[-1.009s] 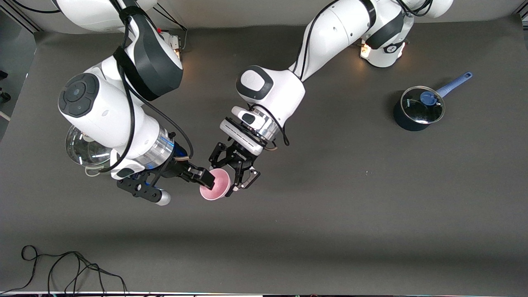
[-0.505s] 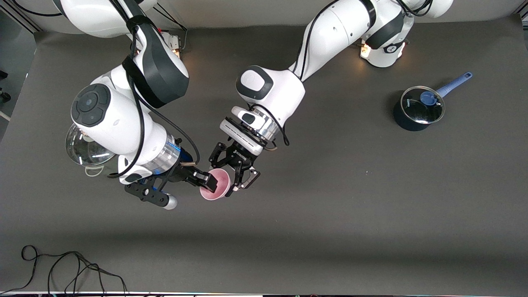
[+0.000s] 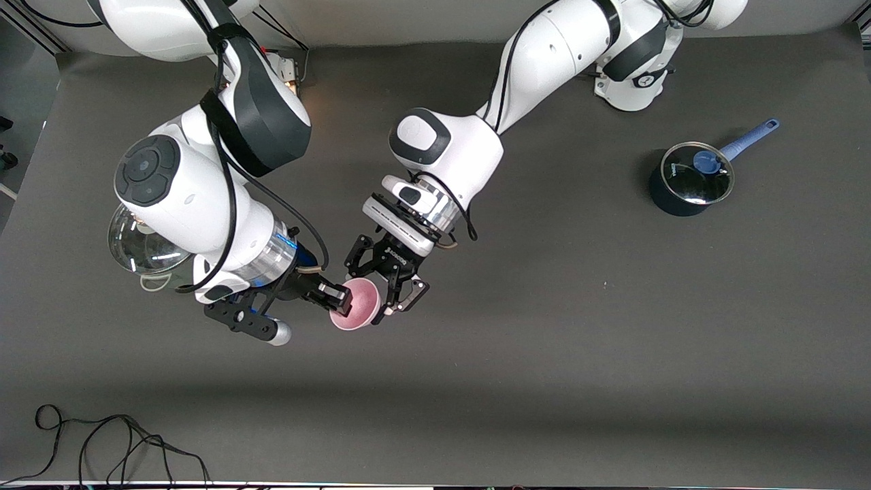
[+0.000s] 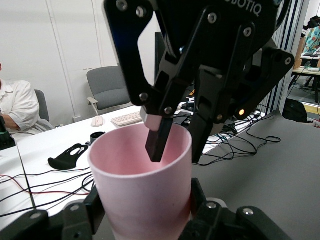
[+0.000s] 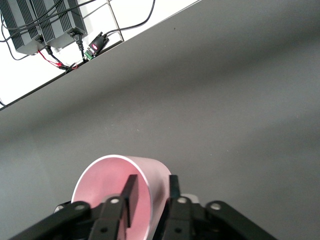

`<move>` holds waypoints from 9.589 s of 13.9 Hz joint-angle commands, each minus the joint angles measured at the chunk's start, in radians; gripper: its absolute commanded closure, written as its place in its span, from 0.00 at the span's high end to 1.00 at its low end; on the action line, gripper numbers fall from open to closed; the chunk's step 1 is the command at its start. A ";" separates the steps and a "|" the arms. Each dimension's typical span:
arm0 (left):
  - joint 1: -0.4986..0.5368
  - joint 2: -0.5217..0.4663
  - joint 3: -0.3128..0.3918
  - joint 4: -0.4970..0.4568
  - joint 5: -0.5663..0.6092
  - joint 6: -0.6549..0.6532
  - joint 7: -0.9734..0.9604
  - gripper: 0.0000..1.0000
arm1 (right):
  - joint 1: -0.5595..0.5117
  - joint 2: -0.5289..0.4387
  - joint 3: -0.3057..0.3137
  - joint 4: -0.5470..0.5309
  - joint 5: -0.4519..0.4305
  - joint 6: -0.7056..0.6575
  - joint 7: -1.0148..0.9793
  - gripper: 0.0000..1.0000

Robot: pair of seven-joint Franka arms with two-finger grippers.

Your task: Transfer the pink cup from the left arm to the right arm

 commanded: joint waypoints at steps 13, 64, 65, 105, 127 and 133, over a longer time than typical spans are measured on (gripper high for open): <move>-0.014 -0.012 0.029 0.006 0.051 0.004 -0.023 1.00 | 0.008 0.010 -0.005 0.031 -0.015 0.003 0.021 0.00; 0.908 -0.572 0.076 -0.132 1.235 -2.349 -1.629 1.00 | -0.329 0.064 -0.144 -0.706 0.103 0.858 -1.017 0.00; 0.899 -0.575 0.076 -0.141 1.236 -2.358 -1.636 1.00 | -0.331 0.064 -0.143 -0.704 0.103 0.850 -1.016 0.00; 0.681 -0.946 0.348 -0.691 1.278 -1.847 -1.482 1.00 | -0.254 -0.695 -0.194 -0.749 -0.185 -0.105 -0.830 1.00; 0.707 -0.910 0.357 -0.641 1.281 -1.854 -1.475 1.00 | -0.607 -0.580 0.127 -0.612 -0.184 -0.084 -0.876 1.00; 0.707 -0.908 0.357 -0.641 1.281 -1.852 -1.476 1.00 | -0.593 -0.579 0.127 -0.615 -0.175 -0.164 -0.877 1.00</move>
